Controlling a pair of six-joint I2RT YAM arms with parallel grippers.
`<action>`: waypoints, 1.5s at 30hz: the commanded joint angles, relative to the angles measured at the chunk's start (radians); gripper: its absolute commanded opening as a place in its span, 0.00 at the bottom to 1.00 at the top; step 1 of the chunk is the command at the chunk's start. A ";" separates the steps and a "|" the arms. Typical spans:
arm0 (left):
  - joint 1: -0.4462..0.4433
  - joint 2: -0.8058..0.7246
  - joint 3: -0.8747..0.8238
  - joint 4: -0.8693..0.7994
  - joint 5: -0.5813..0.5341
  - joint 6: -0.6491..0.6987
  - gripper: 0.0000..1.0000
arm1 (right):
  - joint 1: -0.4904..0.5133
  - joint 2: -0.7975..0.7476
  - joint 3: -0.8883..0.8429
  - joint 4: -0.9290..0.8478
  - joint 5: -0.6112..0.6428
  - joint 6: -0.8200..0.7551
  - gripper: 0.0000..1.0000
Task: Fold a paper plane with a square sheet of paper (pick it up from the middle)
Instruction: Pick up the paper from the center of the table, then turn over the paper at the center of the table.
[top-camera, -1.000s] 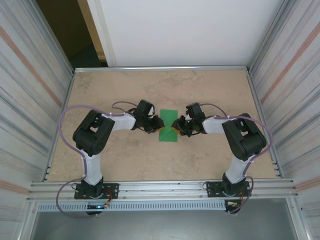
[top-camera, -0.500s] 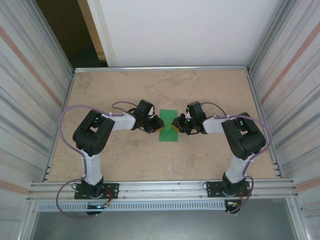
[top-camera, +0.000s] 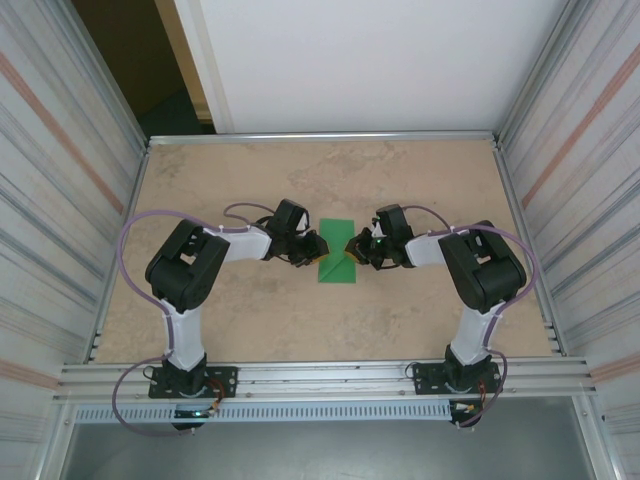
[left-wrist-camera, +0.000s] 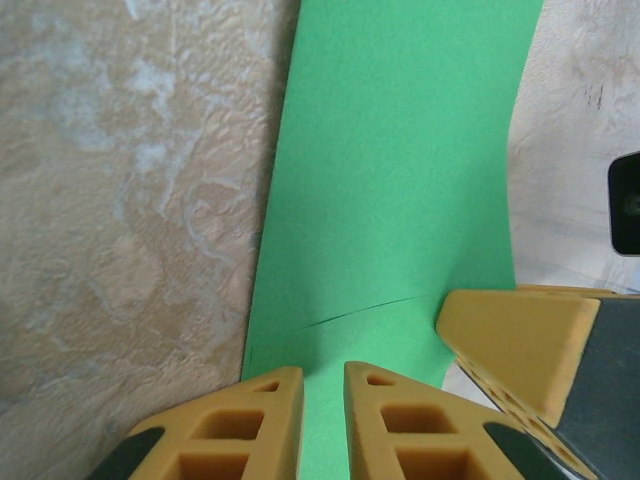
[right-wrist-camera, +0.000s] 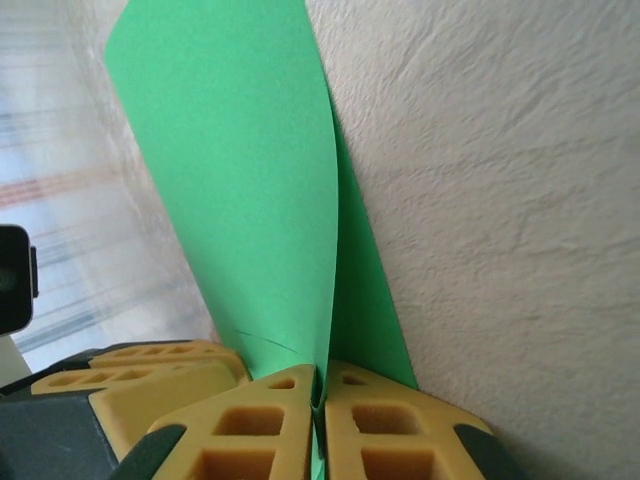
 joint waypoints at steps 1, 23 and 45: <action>0.017 -0.019 -0.018 -0.068 -0.007 0.007 0.20 | -0.007 0.007 0.002 0.015 -0.010 -0.039 0.09; 0.116 -0.541 -0.243 0.238 0.057 -0.038 0.85 | -0.100 -0.440 0.037 0.030 -0.157 -0.206 0.00; 0.011 -0.513 -0.245 0.659 0.169 -0.131 0.78 | -0.106 -0.426 0.087 0.288 -0.341 0.121 0.03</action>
